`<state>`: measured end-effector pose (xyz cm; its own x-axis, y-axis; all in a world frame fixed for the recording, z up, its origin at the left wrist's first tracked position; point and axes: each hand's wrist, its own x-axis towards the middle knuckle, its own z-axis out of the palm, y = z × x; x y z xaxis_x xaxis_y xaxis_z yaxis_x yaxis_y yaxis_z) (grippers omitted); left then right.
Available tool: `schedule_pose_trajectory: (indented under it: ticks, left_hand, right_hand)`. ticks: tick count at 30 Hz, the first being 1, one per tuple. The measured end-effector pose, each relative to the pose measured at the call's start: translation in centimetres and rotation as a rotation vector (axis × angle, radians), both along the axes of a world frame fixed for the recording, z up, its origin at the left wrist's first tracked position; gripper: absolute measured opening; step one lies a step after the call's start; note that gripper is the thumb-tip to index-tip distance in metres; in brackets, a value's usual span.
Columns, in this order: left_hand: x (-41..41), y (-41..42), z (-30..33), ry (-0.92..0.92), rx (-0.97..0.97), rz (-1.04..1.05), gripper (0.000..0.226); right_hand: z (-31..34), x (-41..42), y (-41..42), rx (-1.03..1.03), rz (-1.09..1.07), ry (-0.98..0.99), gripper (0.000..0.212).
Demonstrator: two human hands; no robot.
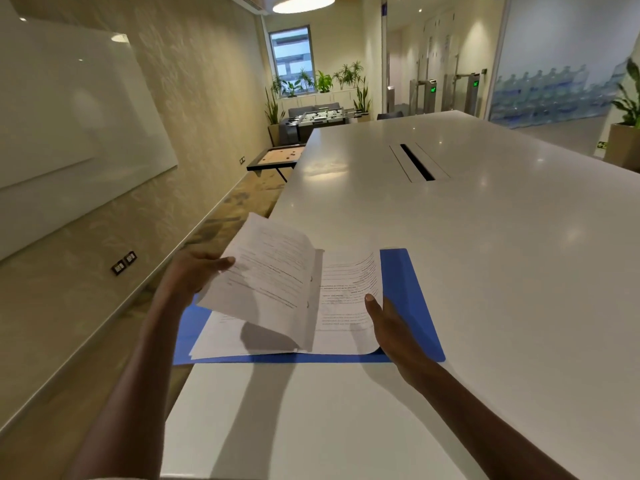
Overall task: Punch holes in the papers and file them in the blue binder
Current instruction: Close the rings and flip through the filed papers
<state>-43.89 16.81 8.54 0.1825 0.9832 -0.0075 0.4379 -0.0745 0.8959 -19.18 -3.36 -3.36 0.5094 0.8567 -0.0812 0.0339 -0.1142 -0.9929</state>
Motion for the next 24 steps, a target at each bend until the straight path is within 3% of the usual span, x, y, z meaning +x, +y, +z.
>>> schedule_pose_trajectory:
  ticks: [7, 11, 13, 15, 18, 24]
  left_hand:
    - [-3.1, 3.8, -5.4, 0.234, -0.055, 0.217, 0.032]
    - [-3.4, 5.3, -8.5, 0.486, -0.027, 0.262, 0.04]
    - [-2.5, 3.9, -8.5, 0.417, 0.042, 0.314, 0.029]
    - [-1.1, 2.4, -8.1, 0.408, 0.114, 0.328, 0.035]
    - [1.9, 0.7, -7.4, 0.404, 0.168, 0.22, 0.03]
    - [8.5, -3.6, -5.6, 0.215, 0.179, 0.023, 0.029]
  right_hand:
    - [0.0, 0.0, -0.1, -0.001, 0.01, -0.039, 0.045]
    - [0.0, 0.1, -0.1, -0.016, 0.015, -0.05, 0.044]
    - [0.1, 0.1, -0.1, -0.028, 0.014, -0.059, 0.045]
    - [0.1, 0.1, -0.1, -0.033, 0.016, -0.068, 0.046]
    - [0.2, 0.0, 0.0, -0.039, 0.019, -0.09, 0.05]
    - [0.1, -0.1, 0.1, -0.049, 0.021, -0.128, 0.059]
